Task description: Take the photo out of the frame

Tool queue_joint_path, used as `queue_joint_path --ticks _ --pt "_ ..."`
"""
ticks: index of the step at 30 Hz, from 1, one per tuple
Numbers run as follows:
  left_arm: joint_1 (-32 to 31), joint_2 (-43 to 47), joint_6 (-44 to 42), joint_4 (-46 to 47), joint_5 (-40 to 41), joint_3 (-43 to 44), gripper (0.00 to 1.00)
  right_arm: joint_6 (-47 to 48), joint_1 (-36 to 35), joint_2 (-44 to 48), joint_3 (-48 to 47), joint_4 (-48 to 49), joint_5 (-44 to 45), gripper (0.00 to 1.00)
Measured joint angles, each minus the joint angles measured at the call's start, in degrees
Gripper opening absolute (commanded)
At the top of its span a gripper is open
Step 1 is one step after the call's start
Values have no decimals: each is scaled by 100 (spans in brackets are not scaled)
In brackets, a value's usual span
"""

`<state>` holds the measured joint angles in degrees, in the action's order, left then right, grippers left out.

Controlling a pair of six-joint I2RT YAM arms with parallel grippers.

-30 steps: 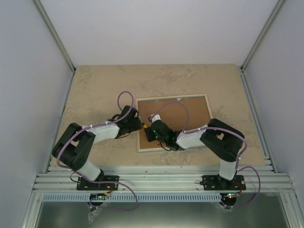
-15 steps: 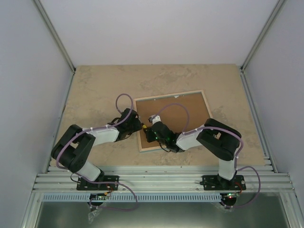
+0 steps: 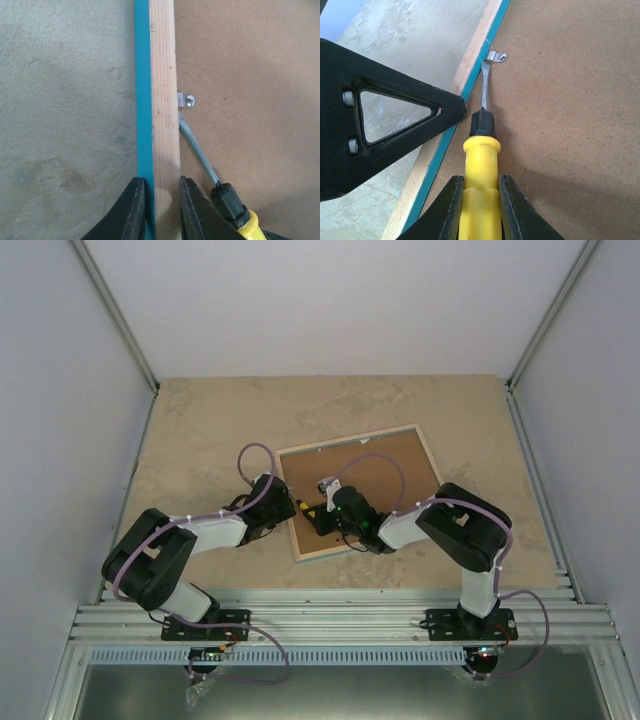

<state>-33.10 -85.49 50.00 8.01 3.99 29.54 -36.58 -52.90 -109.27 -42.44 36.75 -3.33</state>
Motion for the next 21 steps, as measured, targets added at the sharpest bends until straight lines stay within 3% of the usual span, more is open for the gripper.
queue_joint_path --ticks 13,21 --pt "-17 55 175 -72 334 -28 0 179 275 -114 -511 -693 -761 1" --pt "-282 221 79 -1043 341 262 0 546 229 444 -262 -1285 -658 0"
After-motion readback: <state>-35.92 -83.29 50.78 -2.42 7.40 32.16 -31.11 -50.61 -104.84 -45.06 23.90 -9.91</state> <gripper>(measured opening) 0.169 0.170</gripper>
